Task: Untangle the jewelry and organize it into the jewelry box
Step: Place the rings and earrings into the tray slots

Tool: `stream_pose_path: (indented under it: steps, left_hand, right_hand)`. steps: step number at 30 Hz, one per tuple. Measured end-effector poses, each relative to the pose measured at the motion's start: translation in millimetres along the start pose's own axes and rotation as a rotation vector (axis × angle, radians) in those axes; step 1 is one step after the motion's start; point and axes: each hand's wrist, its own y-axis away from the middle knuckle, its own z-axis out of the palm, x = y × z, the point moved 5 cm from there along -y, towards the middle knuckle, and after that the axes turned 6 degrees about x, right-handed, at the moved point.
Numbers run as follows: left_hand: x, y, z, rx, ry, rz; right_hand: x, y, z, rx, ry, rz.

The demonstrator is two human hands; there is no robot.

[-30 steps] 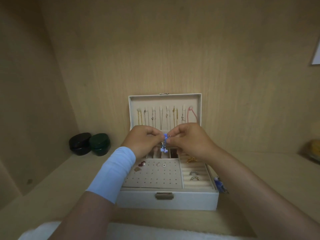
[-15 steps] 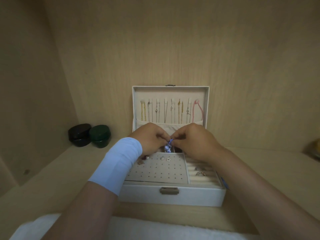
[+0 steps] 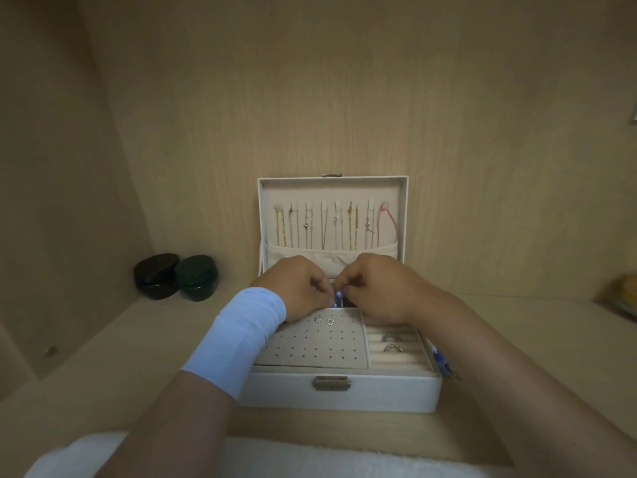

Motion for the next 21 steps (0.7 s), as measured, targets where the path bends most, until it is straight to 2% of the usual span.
stream_pose_path:
  steps: [3,6,13,18,21]
  left_hand:
    - [-2,0,-6,0.02,-0.007,-0.016]
    - [-1,0,-15,0.109,0.021,-0.016]
    - [-2,-3,-2,0.047,-0.102,0.041]
    - [8,3,-7,0.121,-0.059,0.078]
    - [33,14,-6,0.172,0.002,0.166]
  right_hand:
    - [-1,0,1,-0.036,0.011,-0.017]
    - [-1,0,-3,0.037,-0.006,-0.014]
    - [-3,1,3,-0.004,-0.017,-0.028]
    - [3,15,-33,0.109,-0.187,0.009]
    - [25,37,-65,0.135,-0.187,0.062]
